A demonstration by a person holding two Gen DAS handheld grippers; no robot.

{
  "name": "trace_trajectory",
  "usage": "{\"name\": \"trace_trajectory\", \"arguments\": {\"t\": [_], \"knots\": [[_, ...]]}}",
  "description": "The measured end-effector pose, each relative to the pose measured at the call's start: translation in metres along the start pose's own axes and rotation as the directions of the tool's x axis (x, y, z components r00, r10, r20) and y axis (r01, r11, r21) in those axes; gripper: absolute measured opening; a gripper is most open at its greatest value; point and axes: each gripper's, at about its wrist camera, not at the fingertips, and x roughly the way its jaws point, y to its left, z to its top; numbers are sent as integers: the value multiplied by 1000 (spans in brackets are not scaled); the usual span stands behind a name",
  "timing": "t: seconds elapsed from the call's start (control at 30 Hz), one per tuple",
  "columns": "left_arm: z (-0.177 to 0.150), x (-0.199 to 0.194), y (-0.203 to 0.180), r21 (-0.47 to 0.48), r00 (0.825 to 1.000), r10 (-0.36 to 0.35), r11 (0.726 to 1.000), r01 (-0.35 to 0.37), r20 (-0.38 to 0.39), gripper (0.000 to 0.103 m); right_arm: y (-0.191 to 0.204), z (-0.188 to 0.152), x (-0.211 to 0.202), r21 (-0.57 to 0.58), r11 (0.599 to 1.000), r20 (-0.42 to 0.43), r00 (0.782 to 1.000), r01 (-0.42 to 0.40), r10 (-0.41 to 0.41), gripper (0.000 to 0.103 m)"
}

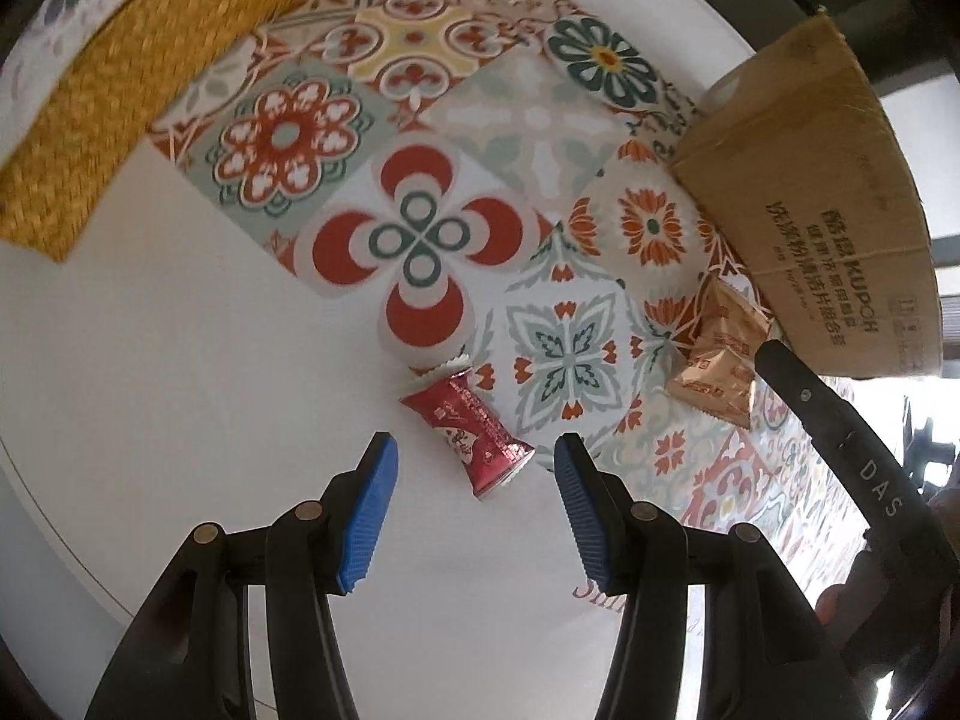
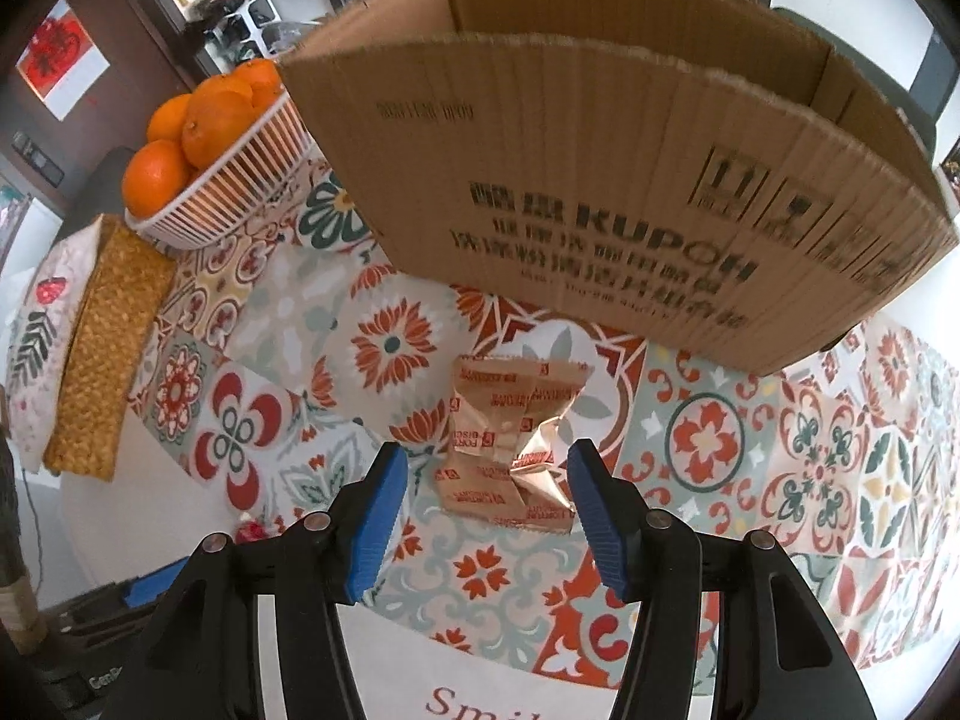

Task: Organize soft objects
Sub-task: 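Close the left tool on the red packet while the right tool grips the biscuit packet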

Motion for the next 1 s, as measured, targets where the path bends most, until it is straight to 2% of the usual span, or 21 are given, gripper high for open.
{"name": "trace_trajectory", "arguments": {"t": [0.27,0.57,0.9,1.0], "knots": [[0,11,1,-103,1000,-2,995,4,17,52,-6,0,16,34,999,-9,1000,-25,25,57],[-2,23,6,-186,999,28,982,-24,20,44,-13,3,36,68,997,-36,999,-37,40,57],[-11,36,12,-209,999,39,977,-34,20,37,-16,8,61,88,996,-70,997,-31,37,57],[-13,35,14,-203,999,44,979,-37,32,30,-15,9,63,74,997,-64,998,-17,22,57]]}}
